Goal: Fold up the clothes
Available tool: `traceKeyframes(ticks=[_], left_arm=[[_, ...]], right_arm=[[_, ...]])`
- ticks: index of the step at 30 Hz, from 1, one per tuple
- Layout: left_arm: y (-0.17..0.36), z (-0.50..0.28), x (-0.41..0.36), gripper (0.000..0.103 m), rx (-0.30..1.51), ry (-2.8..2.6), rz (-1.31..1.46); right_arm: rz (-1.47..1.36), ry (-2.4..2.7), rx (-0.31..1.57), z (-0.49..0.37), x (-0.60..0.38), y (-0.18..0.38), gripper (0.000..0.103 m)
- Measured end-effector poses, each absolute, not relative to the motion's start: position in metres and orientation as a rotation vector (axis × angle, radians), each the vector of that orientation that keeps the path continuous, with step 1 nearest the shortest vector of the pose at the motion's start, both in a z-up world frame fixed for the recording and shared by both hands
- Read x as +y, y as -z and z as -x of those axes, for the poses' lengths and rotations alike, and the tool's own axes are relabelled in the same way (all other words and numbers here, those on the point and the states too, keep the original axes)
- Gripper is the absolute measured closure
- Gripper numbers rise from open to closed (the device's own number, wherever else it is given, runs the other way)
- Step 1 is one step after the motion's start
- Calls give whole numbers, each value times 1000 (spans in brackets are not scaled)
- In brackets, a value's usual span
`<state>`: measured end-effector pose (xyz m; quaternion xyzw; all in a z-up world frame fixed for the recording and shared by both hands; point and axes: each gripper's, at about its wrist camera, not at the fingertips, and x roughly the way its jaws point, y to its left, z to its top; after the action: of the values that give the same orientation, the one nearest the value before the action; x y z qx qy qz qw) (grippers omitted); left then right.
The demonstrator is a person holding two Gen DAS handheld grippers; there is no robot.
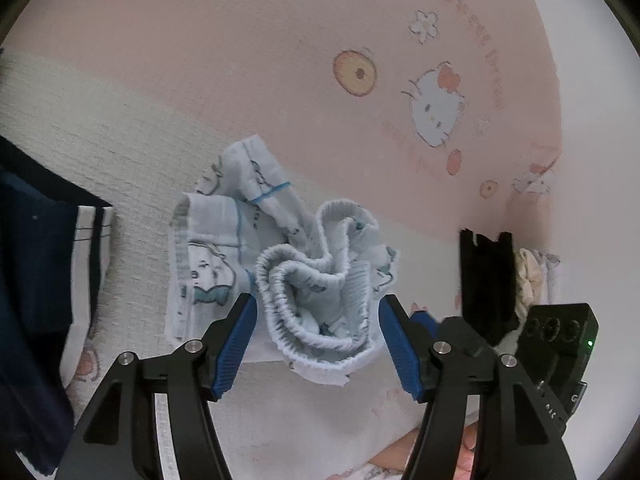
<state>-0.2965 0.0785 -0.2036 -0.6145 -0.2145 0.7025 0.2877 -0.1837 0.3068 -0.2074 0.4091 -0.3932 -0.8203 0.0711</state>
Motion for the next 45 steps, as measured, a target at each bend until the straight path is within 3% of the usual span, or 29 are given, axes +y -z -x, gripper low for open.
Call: traceKeyframes(ticks=[7, 9, 10, 13, 21, 30, 35, 40, 41, 42, 45], left_arm=[[195, 296, 75, 40, -455, -1899, 1664], [188, 295, 75, 37, -377, -1924, 1656], [185, 294, 75, 30, -354, -1927, 1649], [176, 293, 76, 26, -329, -1917, 1622], [192, 302, 104, 24, -273, -1886, 1708], [213, 307, 133, 24, -114, -1964, 1760], [218, 303, 136, 56, -4, -2072, 1741], [212, 305, 122, 69, -121, -2055, 1708], [211, 305, 119, 71, -147, -2048, 1702], [210, 306, 117, 72, -170, -2042, 1696], [203, 307, 106, 74, -237, -2023, 1673]], right_arm=[[-1271, 2463, -1177, 196, 307, 210, 49], [-1276, 2484, -1163, 198, 310, 209, 48], [-1278, 2494, -1157, 199, 312, 208, 47], [-1310, 2518, -1118, 195, 329, 206, 36], [-1379, 2326, -1401, 193, 353, 244, 33], [-1449, 2263, -1500, 199, 351, 266, 30], [-1451, 2218, -1556, 202, 350, 277, 27], [-1402, 2258, -1539, 206, 350, 274, 28], [-1393, 2275, -1518, 208, 349, 273, 36], [-1387, 2292, -1496, 210, 347, 272, 59], [-1373, 2334, -1427, 215, 342, 268, 66]])
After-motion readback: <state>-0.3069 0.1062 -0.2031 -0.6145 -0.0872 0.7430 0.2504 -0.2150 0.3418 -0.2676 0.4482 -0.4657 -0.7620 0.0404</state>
